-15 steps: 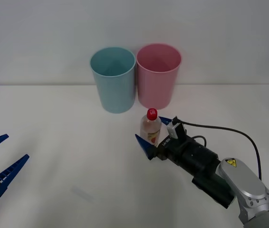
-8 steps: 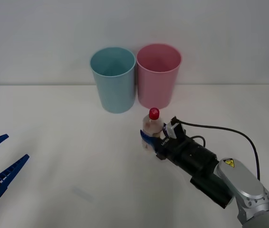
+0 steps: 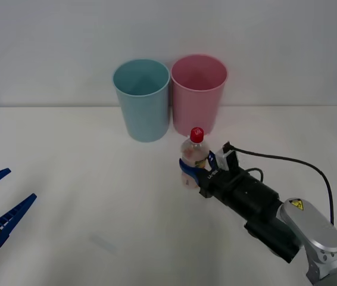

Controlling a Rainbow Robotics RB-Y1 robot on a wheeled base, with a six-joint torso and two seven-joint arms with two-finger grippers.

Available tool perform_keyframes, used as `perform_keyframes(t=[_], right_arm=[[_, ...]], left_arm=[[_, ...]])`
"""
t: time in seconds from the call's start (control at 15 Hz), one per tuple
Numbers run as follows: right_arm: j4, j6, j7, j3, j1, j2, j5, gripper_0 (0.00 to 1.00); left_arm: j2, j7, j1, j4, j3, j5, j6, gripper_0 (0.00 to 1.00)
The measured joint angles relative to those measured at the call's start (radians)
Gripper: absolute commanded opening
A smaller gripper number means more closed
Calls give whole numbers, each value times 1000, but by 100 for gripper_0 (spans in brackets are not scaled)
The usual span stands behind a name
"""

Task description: Grasp the object on the table and drop it into the matching bin: aluminum can to the light blue bin, PET bottle to the pink bin.

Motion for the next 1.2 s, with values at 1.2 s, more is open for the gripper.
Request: perform_keyframes(t=[1.2], right_arm=[[-380,-43,-368,-180,20,-199,-115,0]], left_arm=[[0,0,0,0,0,0,0,100]])
